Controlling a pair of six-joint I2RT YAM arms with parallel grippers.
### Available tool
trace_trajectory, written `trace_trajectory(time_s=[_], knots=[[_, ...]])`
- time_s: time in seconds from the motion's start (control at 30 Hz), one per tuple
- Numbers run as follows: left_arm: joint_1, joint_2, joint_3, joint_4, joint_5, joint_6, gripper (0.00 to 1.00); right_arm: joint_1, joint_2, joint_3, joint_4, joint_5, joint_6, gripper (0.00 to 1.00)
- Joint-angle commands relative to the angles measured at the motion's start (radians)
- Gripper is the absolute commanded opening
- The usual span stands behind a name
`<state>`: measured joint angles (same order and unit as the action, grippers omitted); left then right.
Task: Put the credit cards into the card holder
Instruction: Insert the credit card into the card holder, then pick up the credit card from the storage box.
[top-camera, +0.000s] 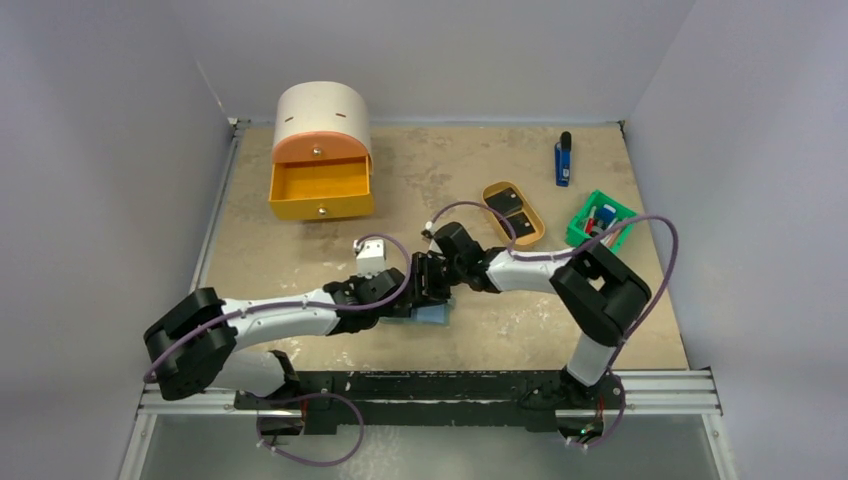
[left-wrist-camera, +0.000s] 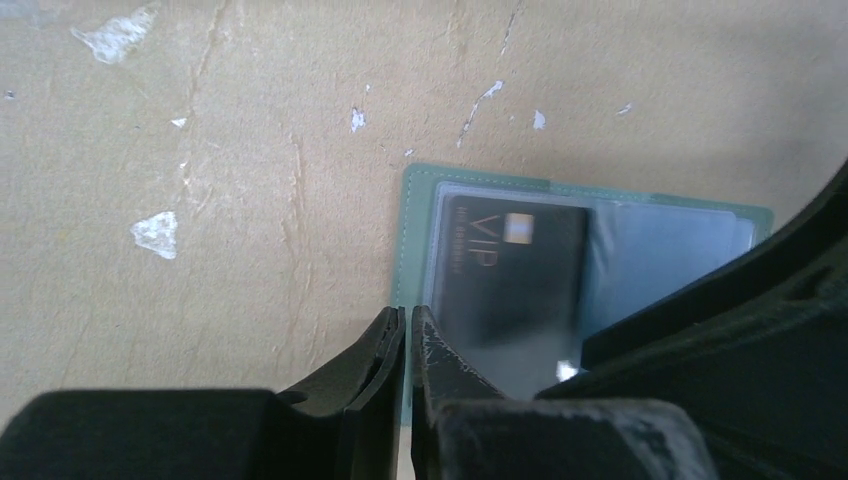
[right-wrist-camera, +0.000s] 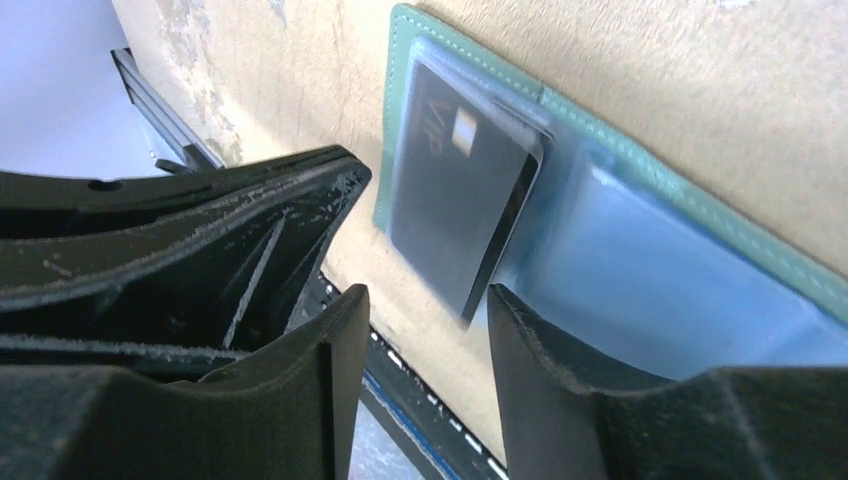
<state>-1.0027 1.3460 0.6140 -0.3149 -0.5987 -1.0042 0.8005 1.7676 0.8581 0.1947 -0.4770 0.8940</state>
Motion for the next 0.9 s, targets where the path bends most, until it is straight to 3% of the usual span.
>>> trace_trajectory(time_s=[0.0,0.2,0.3,0.47,0.67,0.8,0.87], knots=[[-0.002,-0.082,0.008,-0.03,-0.045,-0.013,0.08,0.006,-0.121,0.002,-0.121,0.093,-0.03,0.52],[-0.001,-0.155,0.031,-0.078,-0.067,-0.007,0.16,0.006,-0.208,0.02,-0.23,0.152,-0.054,0.57],[-0.001,-0.183,0.05,-0.082,-0.056,0.006,0.17,0.006,-0.3,0.008,-0.319,0.312,-0.062,0.54],[-0.001,-0.236,0.027,0.016,0.025,0.047,0.18,-0.032,-0.563,-0.138,-0.302,0.523,0.001,0.5],[-0.001,-0.282,0.0,0.088,0.039,0.058,0.25,-0.343,-0.701,-0.167,-0.31,0.519,0.106,0.48],[-0.001,-0.293,-0.005,0.087,0.032,0.05,0.39,-0.443,-0.628,-0.091,-0.324,0.638,0.179,0.65],[-0.001,-0.297,-0.004,0.076,0.025,0.04,0.41,-0.482,-0.57,-0.041,-0.352,0.678,0.227,0.67]])
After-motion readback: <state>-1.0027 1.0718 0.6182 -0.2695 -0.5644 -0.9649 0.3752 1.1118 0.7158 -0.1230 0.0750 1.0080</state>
